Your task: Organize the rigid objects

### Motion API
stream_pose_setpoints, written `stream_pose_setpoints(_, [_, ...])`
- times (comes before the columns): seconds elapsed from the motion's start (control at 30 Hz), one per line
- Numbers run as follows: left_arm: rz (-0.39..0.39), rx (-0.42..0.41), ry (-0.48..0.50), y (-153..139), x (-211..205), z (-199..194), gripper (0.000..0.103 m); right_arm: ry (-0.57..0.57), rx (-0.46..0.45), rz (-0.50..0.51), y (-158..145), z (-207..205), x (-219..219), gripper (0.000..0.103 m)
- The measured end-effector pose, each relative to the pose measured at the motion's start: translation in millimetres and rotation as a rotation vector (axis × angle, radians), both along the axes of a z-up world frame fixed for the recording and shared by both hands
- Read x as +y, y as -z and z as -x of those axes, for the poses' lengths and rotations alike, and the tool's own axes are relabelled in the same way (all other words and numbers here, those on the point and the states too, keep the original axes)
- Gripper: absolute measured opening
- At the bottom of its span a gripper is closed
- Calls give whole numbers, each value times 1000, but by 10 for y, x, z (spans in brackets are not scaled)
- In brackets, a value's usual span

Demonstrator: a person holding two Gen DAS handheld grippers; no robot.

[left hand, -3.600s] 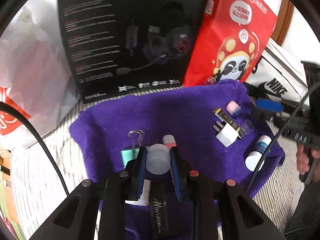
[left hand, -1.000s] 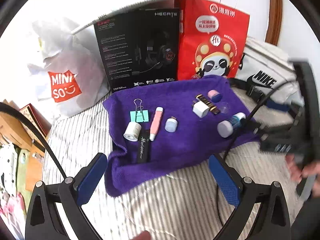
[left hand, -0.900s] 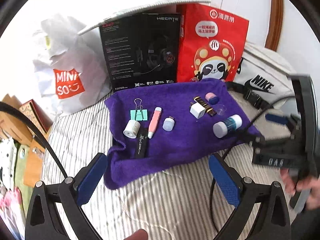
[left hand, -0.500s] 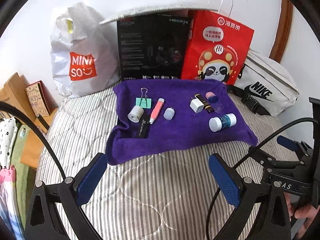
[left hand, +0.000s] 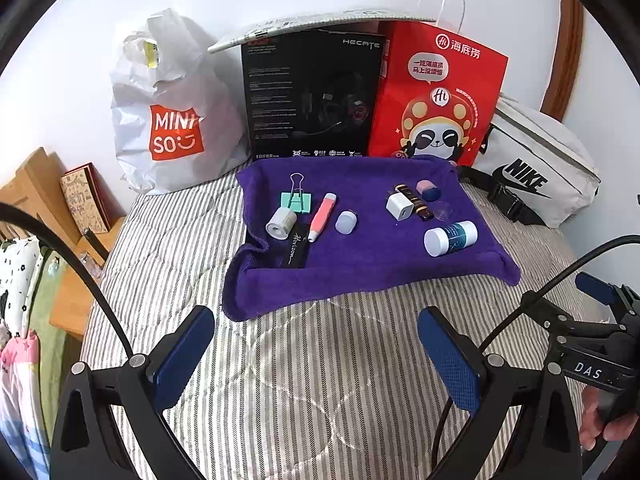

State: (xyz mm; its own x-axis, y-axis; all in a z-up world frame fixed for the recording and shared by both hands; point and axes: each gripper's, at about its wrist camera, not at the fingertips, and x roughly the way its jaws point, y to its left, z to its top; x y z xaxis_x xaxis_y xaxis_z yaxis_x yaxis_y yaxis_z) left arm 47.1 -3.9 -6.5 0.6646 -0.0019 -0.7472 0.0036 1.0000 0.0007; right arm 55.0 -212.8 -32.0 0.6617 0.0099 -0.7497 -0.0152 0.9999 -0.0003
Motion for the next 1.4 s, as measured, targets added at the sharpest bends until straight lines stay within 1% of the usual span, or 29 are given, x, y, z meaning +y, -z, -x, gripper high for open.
stream_pose_setpoints(0.87, [-32, 22, 15, 12, -54, 67, 103, -11, -15, -7, -59, 95, 4, 103])
stream_pose_setpoints(1.4, [-37, 29, 21, 25, -71, 73, 103, -14, -15, -3, -69, 112, 24, 103])
